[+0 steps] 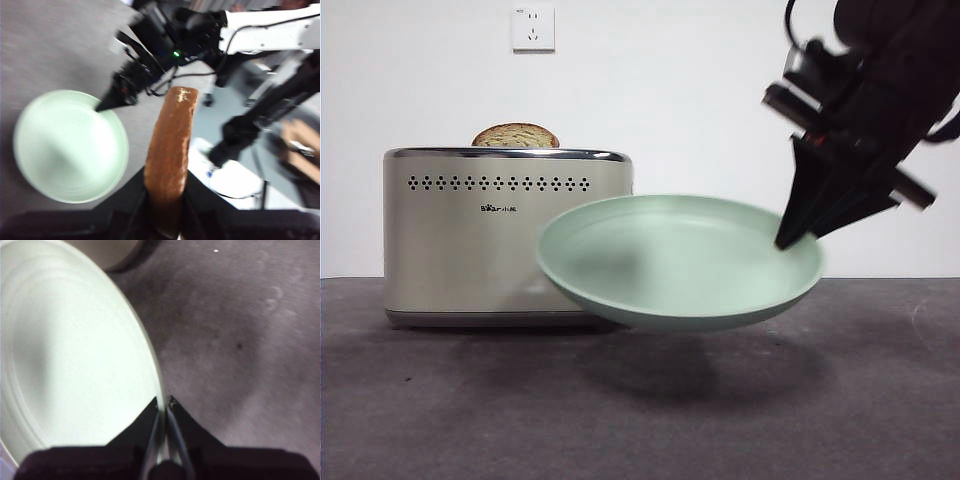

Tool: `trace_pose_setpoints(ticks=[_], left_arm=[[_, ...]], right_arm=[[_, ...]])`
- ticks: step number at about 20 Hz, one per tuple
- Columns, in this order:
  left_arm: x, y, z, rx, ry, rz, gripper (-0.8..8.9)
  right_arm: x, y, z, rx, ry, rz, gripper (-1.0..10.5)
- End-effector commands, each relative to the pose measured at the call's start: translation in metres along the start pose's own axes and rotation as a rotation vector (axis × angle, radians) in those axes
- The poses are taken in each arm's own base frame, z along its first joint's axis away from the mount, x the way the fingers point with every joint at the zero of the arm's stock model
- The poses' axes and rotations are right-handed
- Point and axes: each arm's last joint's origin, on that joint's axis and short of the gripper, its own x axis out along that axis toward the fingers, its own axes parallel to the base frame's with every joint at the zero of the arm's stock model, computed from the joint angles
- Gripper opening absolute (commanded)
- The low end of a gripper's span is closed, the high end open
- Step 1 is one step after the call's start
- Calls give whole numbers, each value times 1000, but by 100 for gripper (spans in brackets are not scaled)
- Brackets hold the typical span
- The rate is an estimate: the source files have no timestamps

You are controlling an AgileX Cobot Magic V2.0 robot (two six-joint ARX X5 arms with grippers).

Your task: Take the bread from the toaster,put the bread on the plate,put the plate on the table

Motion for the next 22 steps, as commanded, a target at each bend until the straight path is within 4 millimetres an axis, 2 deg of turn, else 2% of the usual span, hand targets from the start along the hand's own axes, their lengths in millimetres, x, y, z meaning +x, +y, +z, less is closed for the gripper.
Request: trace_pose_setpoints(ticks=[1, 5, 11, 17, 22], left_arm=[[11, 11, -10, -11, -1, -77, -8], [38, 41, -34, -85, 1, -145, -8], [70, 78, -65, -192, -67, -181, -8], [86, 86, -64, -218, -95, -195, -9], [121, 94, -67, -254, -16, -213, -9]], right_arm=[[-13, 3, -5, 0, 8, -55, -17], [-28, 8, -12, -2, 26, -80, -17], [-26, 12, -16, 4, 66, -67, -17], [-13, 26, -18, -18, 110, -37, -17], [-1, 37, -20, -47, 138, -15, -17]])
